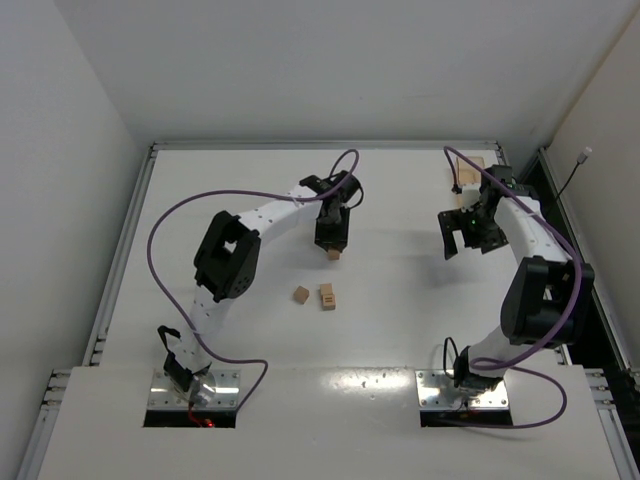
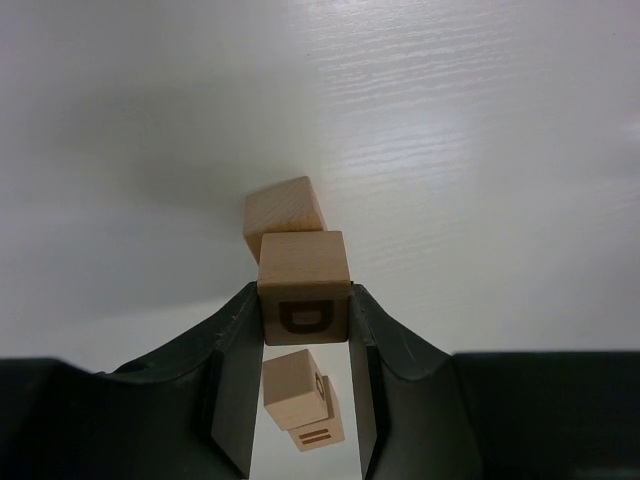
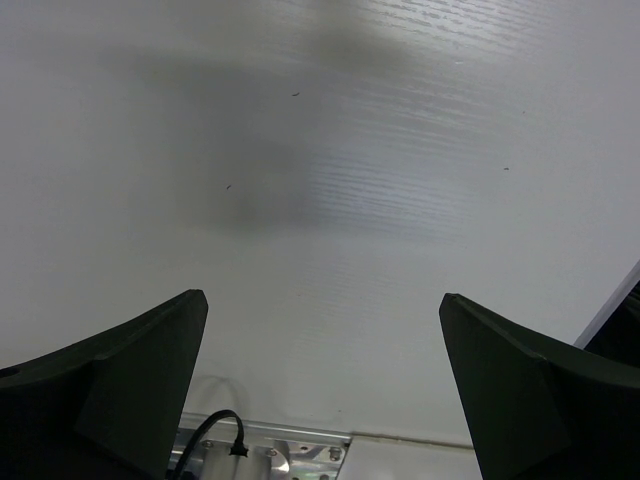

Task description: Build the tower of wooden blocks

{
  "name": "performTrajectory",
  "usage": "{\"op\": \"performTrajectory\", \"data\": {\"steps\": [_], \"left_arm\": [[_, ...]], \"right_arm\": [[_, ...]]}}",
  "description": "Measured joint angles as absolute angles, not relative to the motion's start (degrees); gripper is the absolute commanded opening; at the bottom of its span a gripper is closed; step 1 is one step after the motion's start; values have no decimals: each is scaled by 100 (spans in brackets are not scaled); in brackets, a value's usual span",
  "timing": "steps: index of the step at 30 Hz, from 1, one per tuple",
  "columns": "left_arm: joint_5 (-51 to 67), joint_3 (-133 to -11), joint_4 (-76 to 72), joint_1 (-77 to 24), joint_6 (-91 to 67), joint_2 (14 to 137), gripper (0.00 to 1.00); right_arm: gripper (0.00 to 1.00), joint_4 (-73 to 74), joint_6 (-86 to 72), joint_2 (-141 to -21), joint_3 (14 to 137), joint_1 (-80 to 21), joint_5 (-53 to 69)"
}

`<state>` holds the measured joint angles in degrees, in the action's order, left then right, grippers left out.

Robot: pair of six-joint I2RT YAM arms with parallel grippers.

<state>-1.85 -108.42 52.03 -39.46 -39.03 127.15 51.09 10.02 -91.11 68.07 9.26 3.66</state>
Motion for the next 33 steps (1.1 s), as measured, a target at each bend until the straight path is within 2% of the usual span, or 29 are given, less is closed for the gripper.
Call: {"op": "performTrajectory", "data": {"steps": [3, 6, 7, 10, 17, 19, 24, 32, 33], "left_arm": [[-163, -10842, 5192, -3922, -3905, 12715, 28], [-121, -10842, 5179, -3900, -3883, 12720, 54], [-110, -10842, 5175, -3889, -3868, 12733, 67], [-93, -10840, 5175, -3854, -3822, 12779, 81], [-80, -10842, 5157, -3852, -3817, 12820, 82], [-64, -10840, 5151, -3852, -3813, 12833, 79], [-36, -10842, 5129, -3852, -3780, 12879, 59], [-10, -10842, 5085, -3793, -3769, 13056, 57], [-1, -10842, 5083, -3789, -3769, 13089, 51]], "right_arm": [[100, 5109, 1002, -9177, 6816, 926, 368], [100, 5109, 1002, -9220, 6816, 926, 368], [100, 5109, 1004, -9223, 6816, 926, 368], [100, 5109, 1004, -9247, 6818, 926, 368], [100, 5109, 1004, -9271, 6818, 926, 368], [100, 5107, 1004, -9271, 6818, 926, 368], [100, 5109, 1004, -9271, 6818, 926, 368], [100, 5109, 1004, -9271, 6820, 926, 368], [100, 5109, 1004, -9271, 6827, 926, 368]]}}
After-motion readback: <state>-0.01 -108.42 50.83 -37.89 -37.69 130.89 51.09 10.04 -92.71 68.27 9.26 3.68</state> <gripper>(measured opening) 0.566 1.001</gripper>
